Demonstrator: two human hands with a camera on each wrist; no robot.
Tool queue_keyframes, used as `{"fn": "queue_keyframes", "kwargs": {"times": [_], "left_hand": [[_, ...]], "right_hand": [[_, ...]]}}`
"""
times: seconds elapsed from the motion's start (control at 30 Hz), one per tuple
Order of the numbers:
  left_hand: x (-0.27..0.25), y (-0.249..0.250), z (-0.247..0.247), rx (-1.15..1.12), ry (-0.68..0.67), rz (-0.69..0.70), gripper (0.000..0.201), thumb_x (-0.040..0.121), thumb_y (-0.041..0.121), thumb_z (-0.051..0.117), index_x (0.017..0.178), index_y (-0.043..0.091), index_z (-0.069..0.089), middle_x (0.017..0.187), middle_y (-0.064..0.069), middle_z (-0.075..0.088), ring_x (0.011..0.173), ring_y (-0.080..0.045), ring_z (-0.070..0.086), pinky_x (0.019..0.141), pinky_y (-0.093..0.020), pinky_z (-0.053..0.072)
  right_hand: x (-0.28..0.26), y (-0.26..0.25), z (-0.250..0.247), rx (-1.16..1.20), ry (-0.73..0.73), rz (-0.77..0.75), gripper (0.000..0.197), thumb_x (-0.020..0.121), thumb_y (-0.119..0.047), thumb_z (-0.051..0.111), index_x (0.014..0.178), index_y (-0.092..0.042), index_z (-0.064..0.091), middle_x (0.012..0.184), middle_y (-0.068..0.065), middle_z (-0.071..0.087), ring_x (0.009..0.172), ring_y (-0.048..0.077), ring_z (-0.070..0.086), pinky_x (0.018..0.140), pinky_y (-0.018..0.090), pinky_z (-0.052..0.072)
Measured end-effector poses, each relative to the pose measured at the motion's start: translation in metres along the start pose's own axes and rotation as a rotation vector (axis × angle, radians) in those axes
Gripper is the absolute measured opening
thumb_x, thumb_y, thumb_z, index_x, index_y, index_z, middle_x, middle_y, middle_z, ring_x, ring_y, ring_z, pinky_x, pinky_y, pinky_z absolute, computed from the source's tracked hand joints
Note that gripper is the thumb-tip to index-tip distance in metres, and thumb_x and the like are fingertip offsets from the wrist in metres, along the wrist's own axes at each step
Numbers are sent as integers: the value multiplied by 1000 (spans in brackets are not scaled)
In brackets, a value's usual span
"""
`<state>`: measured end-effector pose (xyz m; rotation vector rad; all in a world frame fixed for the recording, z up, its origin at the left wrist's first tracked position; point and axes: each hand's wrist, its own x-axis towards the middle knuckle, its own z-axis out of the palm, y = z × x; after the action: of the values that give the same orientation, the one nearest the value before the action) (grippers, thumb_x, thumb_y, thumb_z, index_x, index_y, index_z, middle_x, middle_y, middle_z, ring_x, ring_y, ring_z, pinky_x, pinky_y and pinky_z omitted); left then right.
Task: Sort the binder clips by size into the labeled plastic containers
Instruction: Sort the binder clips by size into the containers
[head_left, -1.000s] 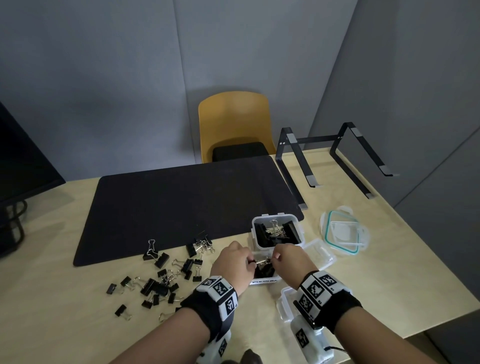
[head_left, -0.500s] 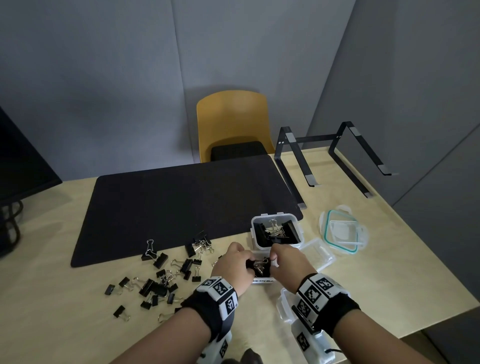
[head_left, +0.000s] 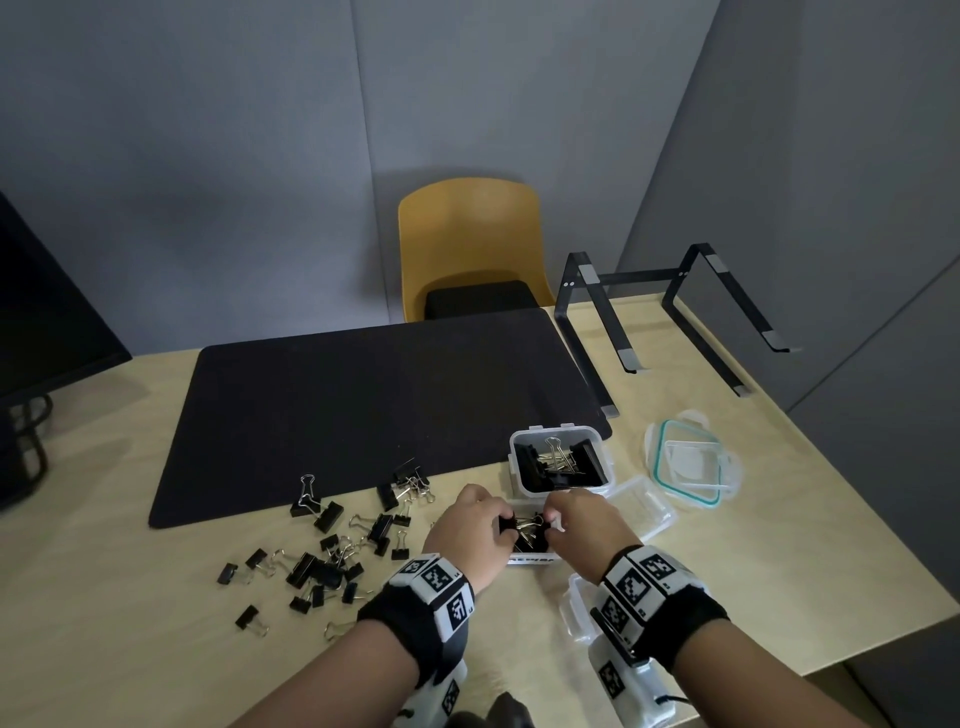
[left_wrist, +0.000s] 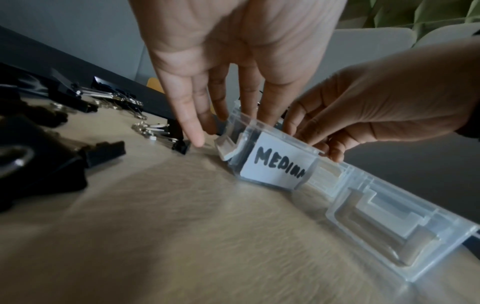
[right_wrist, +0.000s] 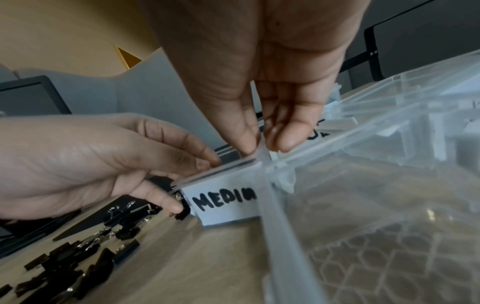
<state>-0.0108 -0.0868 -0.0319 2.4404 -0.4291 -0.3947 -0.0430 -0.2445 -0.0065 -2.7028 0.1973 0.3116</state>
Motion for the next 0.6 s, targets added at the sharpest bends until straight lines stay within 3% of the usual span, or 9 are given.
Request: {"fn": "queue_keyframes", "kwargs": {"times": [0.13,0.27,0.47,0.6], "left_hand": [[-6,-12,-13,-36,64,23,21,91,30,56,110,24,61,117,11,47,78,-4,50,62,-10,34],[-12,-32,-29,-49,147,-35,21,90,29,57,110,23,61,119,9,51,90,-8,58,74,-17,44],[-17,-70,-55,42,157,-164,22,88,29,58,110,27,60,115,4,53,103,-13,52,86,-27,48],[-20,-92,-65,164,88,-264,36,82,43,61,114,26,55,115,4,53,107,-16,51,92,-31,47]], "right_hand": [[-2,-13,-5,15,45,-1,16,87,-16,51,99,-14,61,95,1,52,86,19,55,70,23,36],[-1,-35,-4,58,14,-61,21,88,-18,52,106,-12,62,104,5,58,93,21,58,76,25,43],[6,-71,13,89,-69,-130,22,87,-19,52,107,-13,62,107,6,61,96,21,58,83,29,45],[14,-90,32,77,-94,-131,21,88,-18,51,106,-13,63,108,7,61,98,22,57,84,28,44]]}}
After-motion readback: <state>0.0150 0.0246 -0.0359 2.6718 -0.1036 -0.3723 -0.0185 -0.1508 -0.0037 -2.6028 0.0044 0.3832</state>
